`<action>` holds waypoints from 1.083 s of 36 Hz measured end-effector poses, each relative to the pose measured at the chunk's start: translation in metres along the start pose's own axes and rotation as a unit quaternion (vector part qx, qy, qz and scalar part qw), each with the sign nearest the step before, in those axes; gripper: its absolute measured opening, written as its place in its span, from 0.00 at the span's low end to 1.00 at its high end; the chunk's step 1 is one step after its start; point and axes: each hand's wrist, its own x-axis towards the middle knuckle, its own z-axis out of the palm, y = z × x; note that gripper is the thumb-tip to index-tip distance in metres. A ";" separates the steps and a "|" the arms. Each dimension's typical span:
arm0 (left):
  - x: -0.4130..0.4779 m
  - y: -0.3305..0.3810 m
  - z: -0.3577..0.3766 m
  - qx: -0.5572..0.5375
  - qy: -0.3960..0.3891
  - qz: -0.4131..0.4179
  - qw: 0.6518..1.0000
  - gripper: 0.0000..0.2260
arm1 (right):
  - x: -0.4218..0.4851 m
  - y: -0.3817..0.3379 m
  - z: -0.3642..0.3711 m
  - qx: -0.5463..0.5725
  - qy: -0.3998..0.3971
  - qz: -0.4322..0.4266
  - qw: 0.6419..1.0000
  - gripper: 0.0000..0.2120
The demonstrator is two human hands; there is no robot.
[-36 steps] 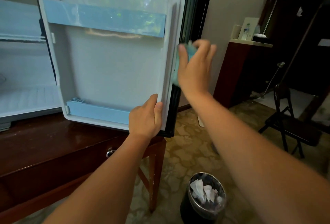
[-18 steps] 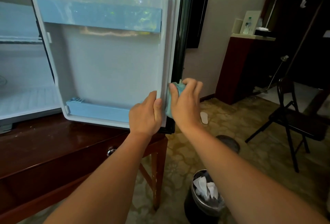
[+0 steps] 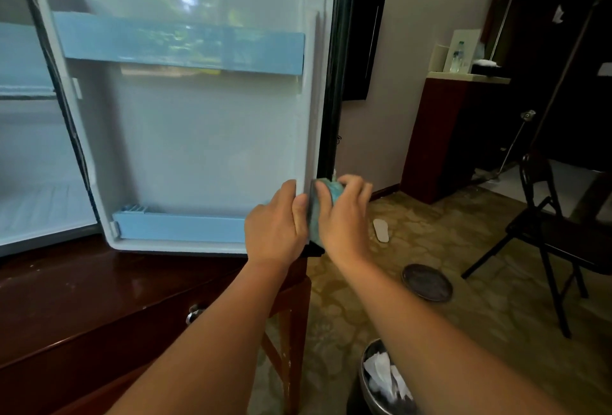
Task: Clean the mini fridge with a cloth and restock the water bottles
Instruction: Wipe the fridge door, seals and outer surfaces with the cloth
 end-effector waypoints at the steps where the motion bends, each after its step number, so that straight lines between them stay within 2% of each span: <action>1: 0.003 0.000 0.004 0.001 -0.002 -0.002 1.000 0.23 | 0.004 0.002 0.002 0.004 -0.004 0.005 1.000 0.17; 5: 0.014 -0.004 0.012 0.004 -0.020 0.005 1.000 0.21 | 0.023 0.000 0.006 0.023 0.012 0.003 1.000 0.14; 13: 0.034 -0.009 0.006 -0.015 -0.148 -0.025 0.989 0.24 | 0.058 -0.028 -0.003 0.089 0.112 -0.002 0.990 0.14; 18: 0.053 -0.018 -0.005 -0.056 -0.236 -0.029 0.970 0.22 | 0.071 -0.056 -0.005 0.116 0.072 0.009 0.991 0.15; 20: 0.056 -0.025 -0.020 -0.060 -0.248 -0.034 0.966 0.21 | 0.075 -0.069 -0.005 0.136 0.051 0.019 0.989 0.13; 26: 0.053 -0.067 -0.104 0.012 -0.185 0.018 0.983 0.19 | 0.074 -0.116 0.010 0.166 -0.002 0.021 0.986 0.12; 30: 0.069 -0.096 -0.175 0.071 -0.122 0.006 0.990 0.17 | 0.062 -0.166 0.026 0.200 -0.037 0.046 0.978 0.12; 35: 0.131 -0.120 -0.260 0.123 -0.073 0.012 0.990 0.18 | 0.054 -0.238 0.041 0.252 -0.058 0.064 0.964 0.10; 39: 0.193 -0.139 -0.309 0.146 -0.066 0.039 0.986 0.20 | 0.049 -0.292 0.054 0.296 -0.053 0.080 0.950 0.10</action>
